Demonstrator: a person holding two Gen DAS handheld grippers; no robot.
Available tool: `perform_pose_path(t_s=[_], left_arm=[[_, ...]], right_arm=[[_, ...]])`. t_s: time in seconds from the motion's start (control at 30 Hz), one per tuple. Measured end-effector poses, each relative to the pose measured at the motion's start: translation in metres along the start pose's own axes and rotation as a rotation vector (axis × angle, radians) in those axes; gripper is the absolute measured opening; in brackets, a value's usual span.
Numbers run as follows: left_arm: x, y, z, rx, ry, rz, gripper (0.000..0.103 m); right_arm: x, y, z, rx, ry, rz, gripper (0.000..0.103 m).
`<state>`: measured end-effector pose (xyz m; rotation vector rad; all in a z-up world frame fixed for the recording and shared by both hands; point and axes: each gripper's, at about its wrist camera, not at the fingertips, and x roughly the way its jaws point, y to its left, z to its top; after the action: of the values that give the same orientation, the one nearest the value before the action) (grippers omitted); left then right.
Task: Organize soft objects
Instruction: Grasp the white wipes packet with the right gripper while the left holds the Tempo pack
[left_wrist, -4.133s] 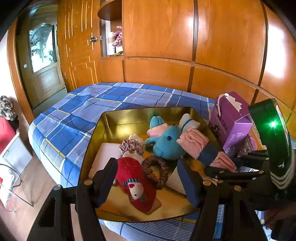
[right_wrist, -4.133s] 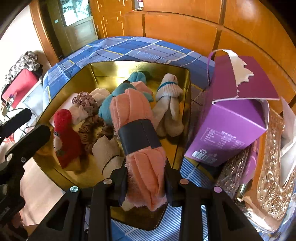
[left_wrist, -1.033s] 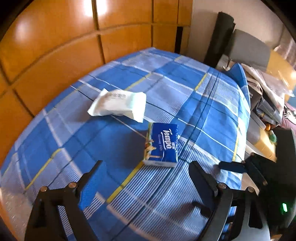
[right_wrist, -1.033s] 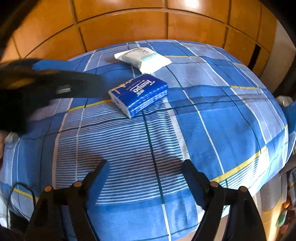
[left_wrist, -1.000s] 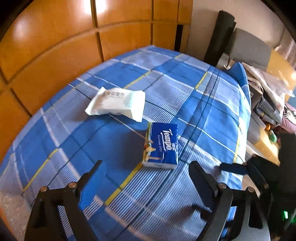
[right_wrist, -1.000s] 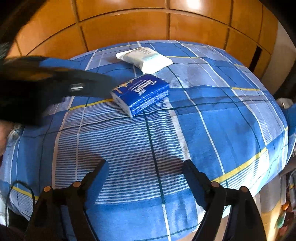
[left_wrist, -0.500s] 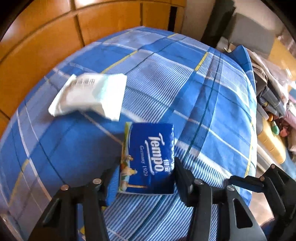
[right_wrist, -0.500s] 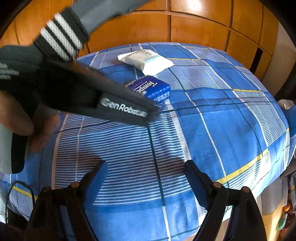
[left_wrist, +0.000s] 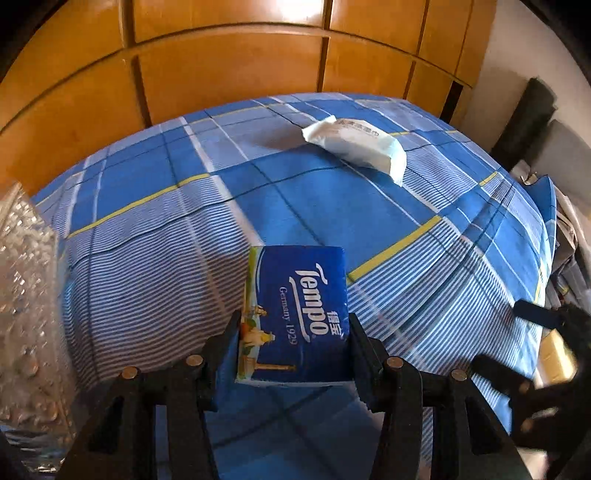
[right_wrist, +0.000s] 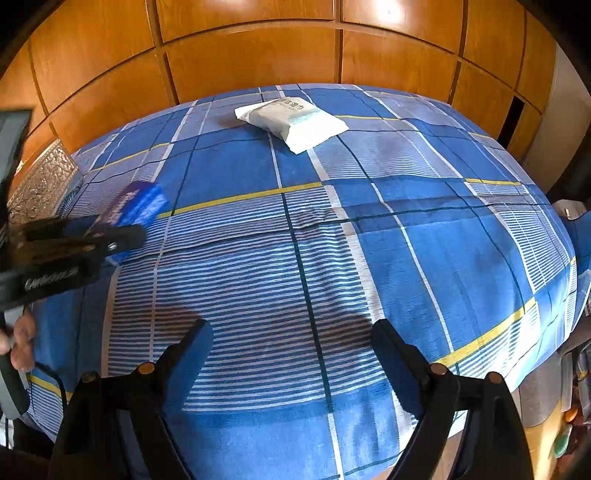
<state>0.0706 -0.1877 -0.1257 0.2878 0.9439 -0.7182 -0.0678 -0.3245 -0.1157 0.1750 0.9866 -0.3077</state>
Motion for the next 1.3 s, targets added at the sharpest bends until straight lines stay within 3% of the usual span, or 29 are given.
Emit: perform_pose_path(t_s=[0.1, 0.2, 0.27, 0.47, 0.57, 0.77, 1.03, 1.17, 1.3], left_arm=[[-0.001, -0.002, -0.005, 0.031, -0.027, 0.006, 0.053], [-0.003, -0.004, -0.01, 0.048, -0.06, 0.008, 0.053], [-0.001, -0.003, -0.011, 0.046, -0.07, 0.006, 0.053], [-0.003, 0.002, -0.01, 0.009, -0.067, -0.02, 0.052], [-0.004, 0.023, -0.004, -0.153, -0.041, -0.116, 0.052], [-0.004, 0.012, -0.006, -0.101, -0.059, -0.068, 0.052], [-0.004, 0.015, -0.008, -0.125, -0.072, -0.075, 0.052], [-0.004, 0.016, -0.009, -0.133, -0.079, -0.076, 0.052], [-0.005, 0.014, -0.011, -0.127, -0.083, -0.07, 0.052]], right_arm=[[0.001, -0.001, 0.005, -0.008, 0.039, 0.005, 0.086], [-0.002, -0.008, 0.016, 0.01, 0.055, 0.05, 0.072], [-0.004, -0.009, 0.028, -0.007, 0.037, 0.048, 0.072], [0.003, 0.01, 0.079, -0.247, -0.072, -0.025, 0.072], [0.022, 0.019, 0.106, -0.349, -0.072, -0.049, 0.072], [0.057, 0.016, 0.152, -0.404, -0.049, -0.086, 0.072], [0.1, 0.034, 0.19, -0.515, -0.013, -0.152, 0.073], [0.111, 0.036, 0.201, -0.53, 0.007, -0.147, 0.078], [0.122, 0.026, 0.205, -0.483, 0.043, -0.109, 0.076]])
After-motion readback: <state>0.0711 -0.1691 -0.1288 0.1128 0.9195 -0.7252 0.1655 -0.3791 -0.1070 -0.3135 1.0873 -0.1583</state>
